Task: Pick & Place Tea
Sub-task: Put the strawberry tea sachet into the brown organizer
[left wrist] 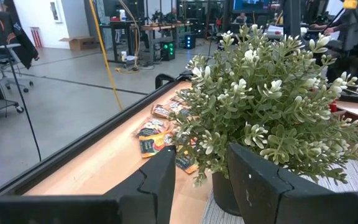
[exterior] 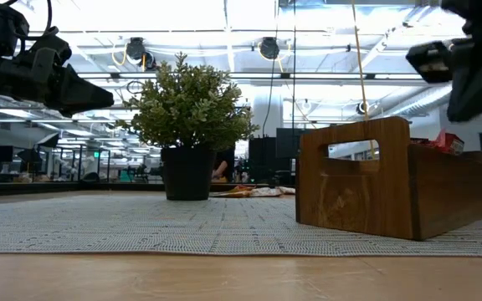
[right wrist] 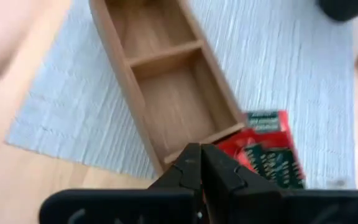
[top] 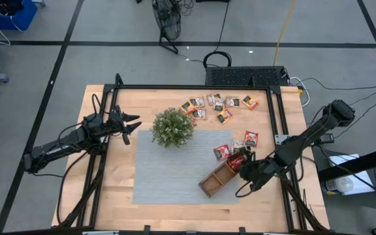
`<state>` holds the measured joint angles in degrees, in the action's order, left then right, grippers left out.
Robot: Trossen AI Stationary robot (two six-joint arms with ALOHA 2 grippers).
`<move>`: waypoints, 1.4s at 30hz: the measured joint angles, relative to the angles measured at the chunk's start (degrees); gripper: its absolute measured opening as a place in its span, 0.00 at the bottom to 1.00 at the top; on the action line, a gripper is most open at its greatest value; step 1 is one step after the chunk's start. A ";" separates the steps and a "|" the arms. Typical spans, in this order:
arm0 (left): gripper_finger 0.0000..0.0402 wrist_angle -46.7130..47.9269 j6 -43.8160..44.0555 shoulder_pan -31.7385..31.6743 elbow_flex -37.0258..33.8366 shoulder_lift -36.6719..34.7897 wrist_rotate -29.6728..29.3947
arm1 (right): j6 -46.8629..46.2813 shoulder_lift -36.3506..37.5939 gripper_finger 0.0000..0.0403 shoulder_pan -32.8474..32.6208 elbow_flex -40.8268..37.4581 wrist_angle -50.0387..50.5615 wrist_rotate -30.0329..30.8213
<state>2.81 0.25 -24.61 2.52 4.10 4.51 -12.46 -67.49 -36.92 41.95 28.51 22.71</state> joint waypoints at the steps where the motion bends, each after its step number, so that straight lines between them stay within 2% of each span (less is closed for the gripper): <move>1: 0.37 0.00 0.00 0.01 0.01 0.02 0.00 | 0.05 1.10 0.00 0.03 0.00 0.25 0.48; 4: 0.37 0.00 0.00 -0.01 -0.01 0.02 0.00 | -1.22 5.26 0.00 0.06 0.00 2.81 4.91; 9: 0.37 0.00 0.00 0.01 0.00 0.02 0.00 | -9.25 13.55 0.00 1.46 0.00 9.43 18.90; 12: 0.37 0.00 0.00 -0.01 0.01 0.02 0.00 | -14.07 17.32 0.00 4.82 0.00 12.93 21.07; 14: 0.37 0.00 0.00 -0.01 0.01 0.02 0.00 | -14.13 18.47 0.03 7.60 0.00 14.32 18.90; 17: 0.37 0.00 0.00 -0.01 0.00 0.01 -0.01 | -13.89 18.75 0.11 11.76 0.00 16.46 14.94; 23: 0.37 0.00 0.00 0.00 -0.01 0.02 0.00 | -20.94 16.98 0.39 25.15 0.00 24.05 11.82; 27: 0.37 0.00 0.00 -0.01 0.01 0.02 0.00 | -22.98 14.35 0.56 34.81 -0.90 25.24 3.00; 30: 0.37 0.00 0.00 0.01 0.01 0.02 0.00 | -22.84 11.33 0.65 40.04 -2.95 24.27 -2.10; 34: 0.37 0.00 0.00 -0.01 0.01 0.01 -0.01 | -22.10 7.00 0.70 45.51 -5.27 23.23 -3.71; 42: 0.37 0.00 0.00 0.00 0.01 0.02 0.00 | -19.57 0.50 0.70 51.29 -7.04 18.02 -9.67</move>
<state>2.81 0.25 -24.61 2.52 4.12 4.51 -32.03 -66.99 14.38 34.91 46.53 13.04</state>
